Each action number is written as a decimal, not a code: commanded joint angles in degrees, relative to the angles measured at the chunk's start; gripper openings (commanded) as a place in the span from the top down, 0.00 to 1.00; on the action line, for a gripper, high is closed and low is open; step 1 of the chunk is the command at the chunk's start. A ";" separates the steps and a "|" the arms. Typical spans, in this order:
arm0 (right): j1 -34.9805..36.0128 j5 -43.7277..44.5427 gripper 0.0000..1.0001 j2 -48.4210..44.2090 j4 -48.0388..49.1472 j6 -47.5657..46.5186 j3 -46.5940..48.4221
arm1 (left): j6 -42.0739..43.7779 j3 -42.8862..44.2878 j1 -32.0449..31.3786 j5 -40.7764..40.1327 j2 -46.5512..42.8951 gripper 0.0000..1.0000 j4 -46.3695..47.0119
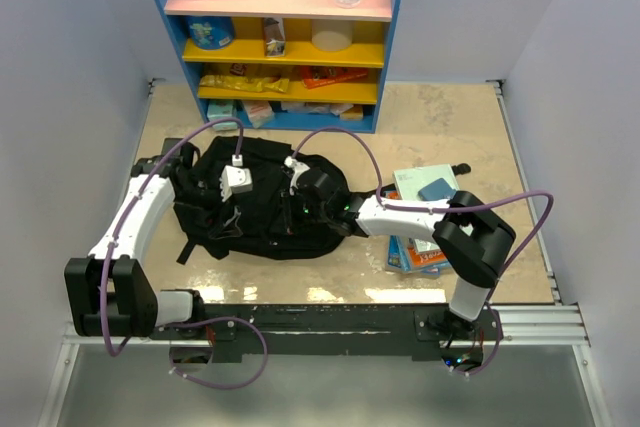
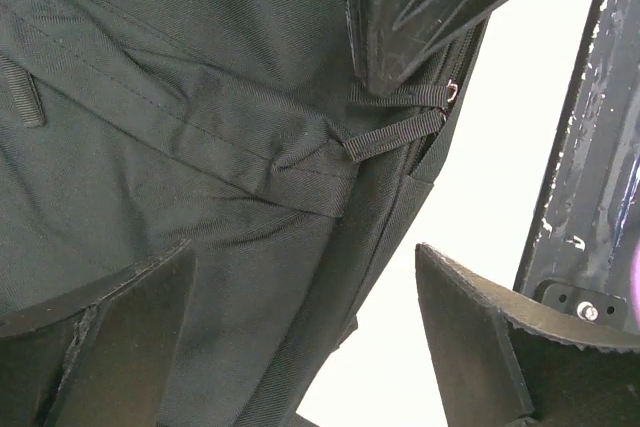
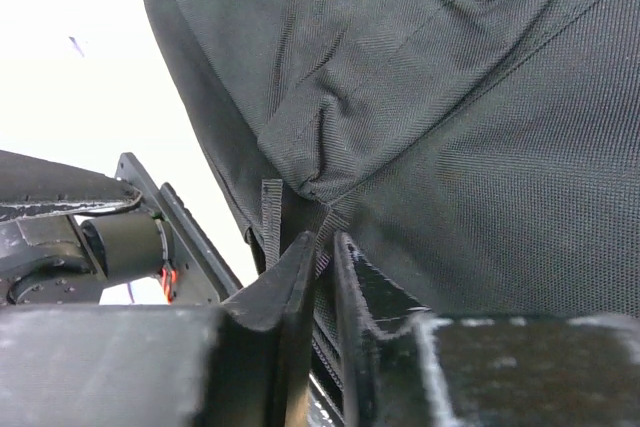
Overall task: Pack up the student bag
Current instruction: Unzip the student bag at the center of the board.
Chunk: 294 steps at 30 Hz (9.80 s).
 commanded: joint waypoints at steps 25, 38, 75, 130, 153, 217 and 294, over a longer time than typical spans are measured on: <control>0.13 1.55 0.54 0.35 0.04 1.26 1.54 | 4.99 -4.31 -0.71 3.63 -0.06 0.00 1.57; 1.10 0.32 0.65 3.25 2.85 4.07 2.86 | 3.85 -4.83 -0.71 3.01 -1.03 0.00 2.27; 1.27 -1.61 0.48 4.04 -0.93 5.22 5.41 | 3.58 -3.95 -1.07 4.33 -1.90 0.01 2.45; 1.36 6.82 1.00 -11.34 -1.36 2.06 -5.31 | -0.90 -10.46 -11.26 0.82 0.28 0.58 16.43; -3.82 25.72 1.00 -20.83 -20.25 -7.87 -4.52 | 4.28 -8.35 -10.82 -2.26 -0.32 1.00 6.33; -5.22 26.43 1.00 -21.98 -19.47 -4.89 -3.90 | -37.47 -11.60 -37.01 -9.03 3.37 0.95 48.16; -14.02 30.03 1.00 -16.52 -15.78 -8.14 -0.92 | -70.24 5.28 -42.64 -19.65 16.38 0.04 44.89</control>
